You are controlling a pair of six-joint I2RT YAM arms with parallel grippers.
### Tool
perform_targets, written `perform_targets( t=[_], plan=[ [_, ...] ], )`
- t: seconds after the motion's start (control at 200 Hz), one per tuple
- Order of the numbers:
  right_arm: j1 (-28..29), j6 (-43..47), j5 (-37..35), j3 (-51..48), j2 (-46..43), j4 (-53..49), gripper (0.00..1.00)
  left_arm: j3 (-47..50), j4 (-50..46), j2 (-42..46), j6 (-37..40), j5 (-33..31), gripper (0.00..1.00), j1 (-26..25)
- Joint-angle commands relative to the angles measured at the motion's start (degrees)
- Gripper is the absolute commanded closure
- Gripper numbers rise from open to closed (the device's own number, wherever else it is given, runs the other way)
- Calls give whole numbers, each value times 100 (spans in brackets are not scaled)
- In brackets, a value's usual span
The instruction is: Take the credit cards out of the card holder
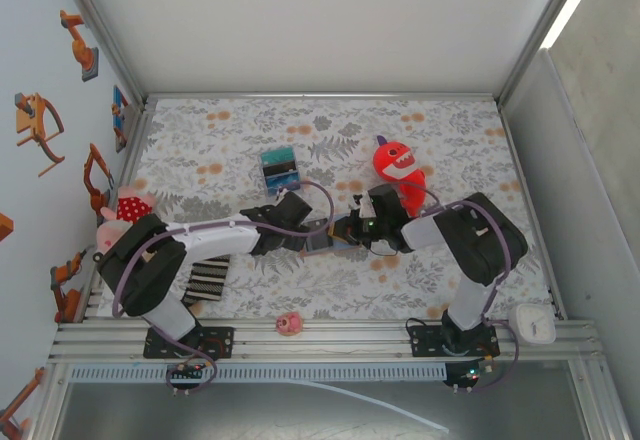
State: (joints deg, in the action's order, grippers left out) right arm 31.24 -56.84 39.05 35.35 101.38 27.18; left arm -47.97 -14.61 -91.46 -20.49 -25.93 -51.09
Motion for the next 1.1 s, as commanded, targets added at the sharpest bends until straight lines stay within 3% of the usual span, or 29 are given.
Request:
perform_targets(
  t=[0.0,0.381,1.097],
  plan=[
    [31,674,-494,208,-228,-1382,100,-210,-127,282,80,36,3,-54],
    [162,685,-620,394,-344,-1598,100,-515,239,-301,254,-88,3,-378],
    [186,1305,-1534,727,-1118,-3330,100,-539,153,-876,241,-307,3,-397]
  ],
)
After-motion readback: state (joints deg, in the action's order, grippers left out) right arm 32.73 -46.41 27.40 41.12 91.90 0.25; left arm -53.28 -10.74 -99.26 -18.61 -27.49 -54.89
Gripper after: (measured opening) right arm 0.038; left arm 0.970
